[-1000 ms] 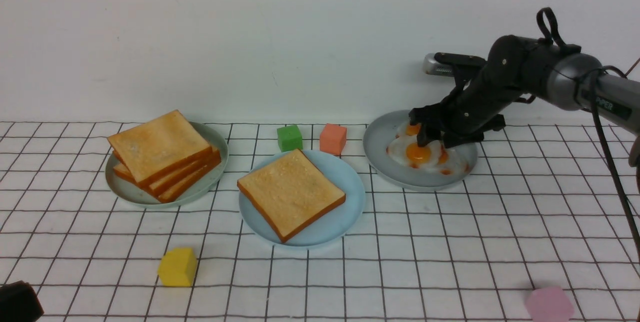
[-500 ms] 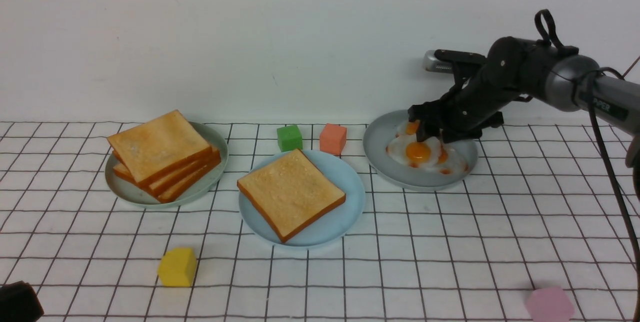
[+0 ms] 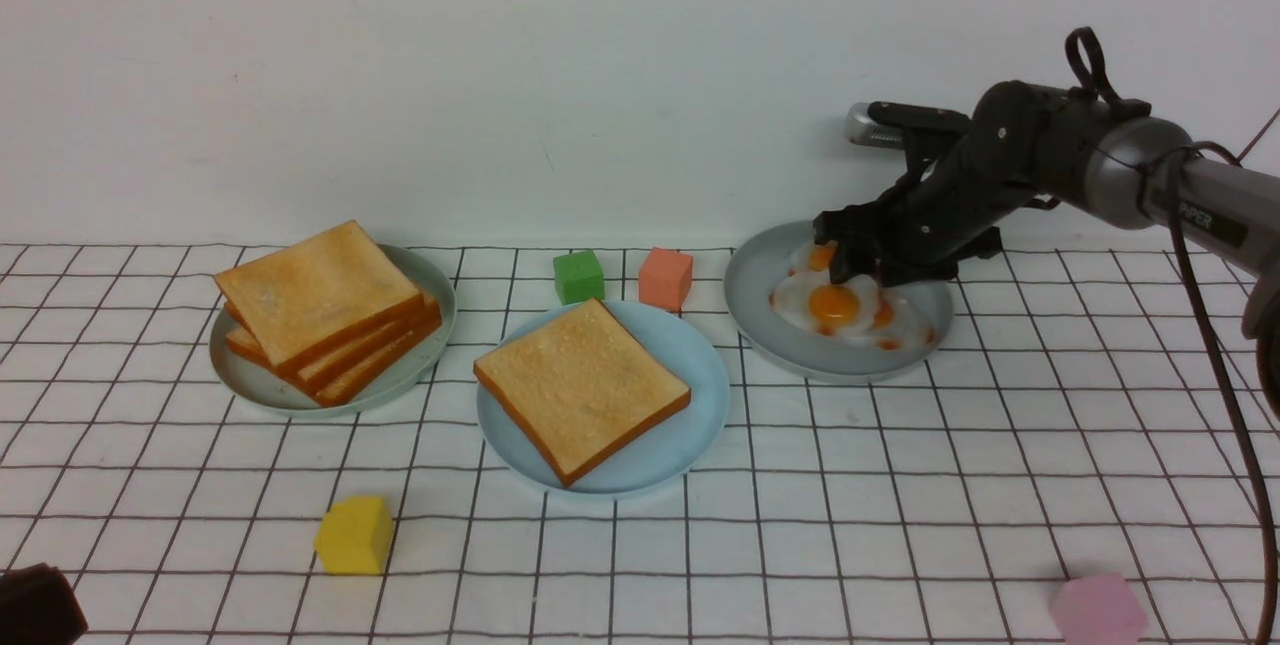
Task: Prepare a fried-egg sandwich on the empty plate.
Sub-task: Use the right arm to grab a fried egg
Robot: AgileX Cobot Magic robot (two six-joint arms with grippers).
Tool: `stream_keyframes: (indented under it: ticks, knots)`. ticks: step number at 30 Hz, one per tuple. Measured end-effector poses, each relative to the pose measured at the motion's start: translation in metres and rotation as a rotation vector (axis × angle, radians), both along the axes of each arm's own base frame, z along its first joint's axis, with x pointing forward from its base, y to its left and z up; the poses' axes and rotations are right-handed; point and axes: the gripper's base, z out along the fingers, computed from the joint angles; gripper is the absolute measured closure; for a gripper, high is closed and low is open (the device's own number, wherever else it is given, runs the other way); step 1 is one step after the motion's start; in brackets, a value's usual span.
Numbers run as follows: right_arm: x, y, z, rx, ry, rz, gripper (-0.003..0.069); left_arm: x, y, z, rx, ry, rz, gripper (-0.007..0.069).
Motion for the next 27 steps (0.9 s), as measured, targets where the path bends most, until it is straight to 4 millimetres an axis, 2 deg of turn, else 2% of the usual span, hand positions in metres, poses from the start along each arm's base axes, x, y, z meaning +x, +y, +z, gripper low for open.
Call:
stream_keyframes:
  ticks: [4,7,12,27]
  knots:
    - [0.0,0.0,-0.001,0.007,0.007,-0.002,0.0316,0.0,0.0,0.0,0.0,0.0,0.0,0.0637]
    - [0.0,0.0,0.0,0.016,0.011,-0.004,0.0407,0.0,0.0,0.0,0.0,0.0,0.0,0.0637]
    - [-0.002,0.001,0.003,0.016,0.019,0.001,0.0493,0.0,0.0,0.0,0.0,0.0,0.0,0.0634]
    - [-0.01,0.001,0.016,-0.01,0.052,0.06,0.0567,0.0,0.0,0.0,0.001,0.0,0.0,0.0634]
